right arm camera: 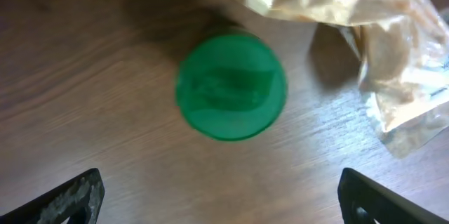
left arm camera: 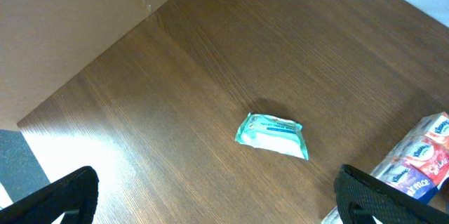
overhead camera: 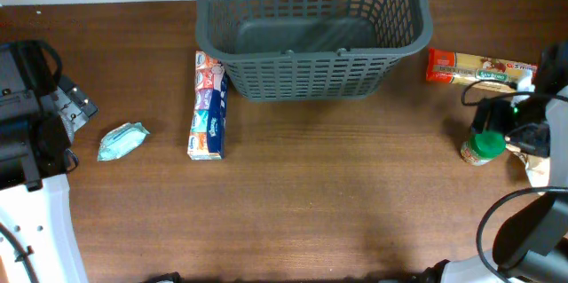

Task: Pack container
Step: 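Move the right gripper down over the green-capped jar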

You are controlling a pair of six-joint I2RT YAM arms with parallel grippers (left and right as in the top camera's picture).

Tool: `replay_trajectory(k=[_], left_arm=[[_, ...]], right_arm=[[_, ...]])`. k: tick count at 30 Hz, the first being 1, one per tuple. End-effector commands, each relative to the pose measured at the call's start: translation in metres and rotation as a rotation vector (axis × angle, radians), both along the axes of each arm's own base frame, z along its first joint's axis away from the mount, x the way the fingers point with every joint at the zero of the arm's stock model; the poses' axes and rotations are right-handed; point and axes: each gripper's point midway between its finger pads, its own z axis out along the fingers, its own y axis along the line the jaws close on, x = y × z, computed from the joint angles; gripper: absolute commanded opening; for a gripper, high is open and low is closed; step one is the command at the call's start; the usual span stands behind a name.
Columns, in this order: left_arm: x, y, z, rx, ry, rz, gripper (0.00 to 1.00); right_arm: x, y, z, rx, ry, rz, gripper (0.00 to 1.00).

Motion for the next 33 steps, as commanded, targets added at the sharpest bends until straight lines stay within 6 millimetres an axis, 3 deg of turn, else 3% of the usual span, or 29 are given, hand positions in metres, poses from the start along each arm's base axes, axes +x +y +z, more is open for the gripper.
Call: replay_trajectory(k=[1, 8, 18, 33], left_arm=[[0.0, 0.0, 0.006, -0.003, -0.024, 0.005, 0.99], [0.0, 0.0, 0.006, -0.003, -0.024, 0.005, 0.99], [0.0, 0.0, 0.006, -0.003, -0.024, 0.005, 0.99], [0.0, 0.0, 0.006, -0.003, -0.024, 0.005, 0.99]], right_arm=[[-0.004, -0.015, 0.001, -0.001, -0.028, -0.041, 0.99], [0.005, -0.026, -0.004, 0.037, -0.087, -0.079, 0.99], [0.006, -0.022, -0.061, 0.122, 0.058, -0.122, 0.99], [0.02, -0.015, -0.07, 0.093, 0.056, -0.074, 0.98]])
